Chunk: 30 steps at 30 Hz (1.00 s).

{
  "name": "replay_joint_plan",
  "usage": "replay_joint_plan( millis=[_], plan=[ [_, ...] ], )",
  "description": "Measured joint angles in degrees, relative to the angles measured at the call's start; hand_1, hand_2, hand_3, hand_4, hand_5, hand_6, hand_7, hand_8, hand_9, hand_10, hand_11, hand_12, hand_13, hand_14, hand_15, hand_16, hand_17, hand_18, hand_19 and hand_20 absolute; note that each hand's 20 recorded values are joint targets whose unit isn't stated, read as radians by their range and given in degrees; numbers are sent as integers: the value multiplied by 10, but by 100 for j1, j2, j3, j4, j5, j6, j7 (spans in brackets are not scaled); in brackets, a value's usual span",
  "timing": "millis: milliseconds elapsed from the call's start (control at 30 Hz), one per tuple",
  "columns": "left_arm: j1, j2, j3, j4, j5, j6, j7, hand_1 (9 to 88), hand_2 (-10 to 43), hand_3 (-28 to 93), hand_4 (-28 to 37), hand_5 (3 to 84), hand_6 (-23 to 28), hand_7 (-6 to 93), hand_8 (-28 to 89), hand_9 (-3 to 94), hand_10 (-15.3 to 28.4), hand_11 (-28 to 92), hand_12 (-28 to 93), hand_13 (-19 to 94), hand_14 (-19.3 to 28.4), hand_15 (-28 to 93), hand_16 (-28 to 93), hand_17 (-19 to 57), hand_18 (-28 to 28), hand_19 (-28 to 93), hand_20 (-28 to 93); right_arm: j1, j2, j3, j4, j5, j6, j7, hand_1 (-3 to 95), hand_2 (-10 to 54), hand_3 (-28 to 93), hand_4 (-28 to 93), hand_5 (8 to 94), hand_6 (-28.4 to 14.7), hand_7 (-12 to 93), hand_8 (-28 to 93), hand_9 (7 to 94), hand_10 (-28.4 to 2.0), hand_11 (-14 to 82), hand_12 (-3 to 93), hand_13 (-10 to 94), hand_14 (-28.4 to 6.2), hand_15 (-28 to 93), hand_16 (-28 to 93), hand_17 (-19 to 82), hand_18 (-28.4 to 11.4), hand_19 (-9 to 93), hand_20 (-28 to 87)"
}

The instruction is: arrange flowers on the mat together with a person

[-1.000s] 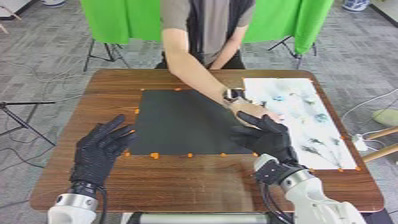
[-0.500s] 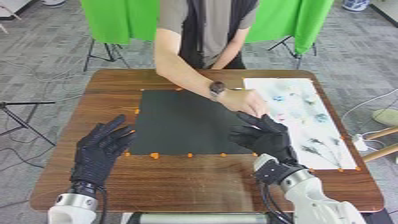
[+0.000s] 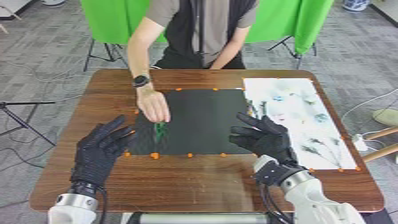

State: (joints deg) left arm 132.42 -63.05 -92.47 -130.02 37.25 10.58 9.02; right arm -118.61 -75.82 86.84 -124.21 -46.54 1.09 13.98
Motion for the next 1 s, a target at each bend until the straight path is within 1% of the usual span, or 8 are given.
replay_joint_plan(
  millis=[1000],
  plan=[
    [1,-16,-9,-2,10,-7,-16,227,94,762,-257,413,129,111,-82,397,248,287,106,285,284,551,-129,-68,259,660,-93,17,94,9,-37,-5,69,-46,165,137,845,-283,563,-34,128,-128,602,-205,169,118,490,-217,493,72,110,-197,604,190]
  ],
)
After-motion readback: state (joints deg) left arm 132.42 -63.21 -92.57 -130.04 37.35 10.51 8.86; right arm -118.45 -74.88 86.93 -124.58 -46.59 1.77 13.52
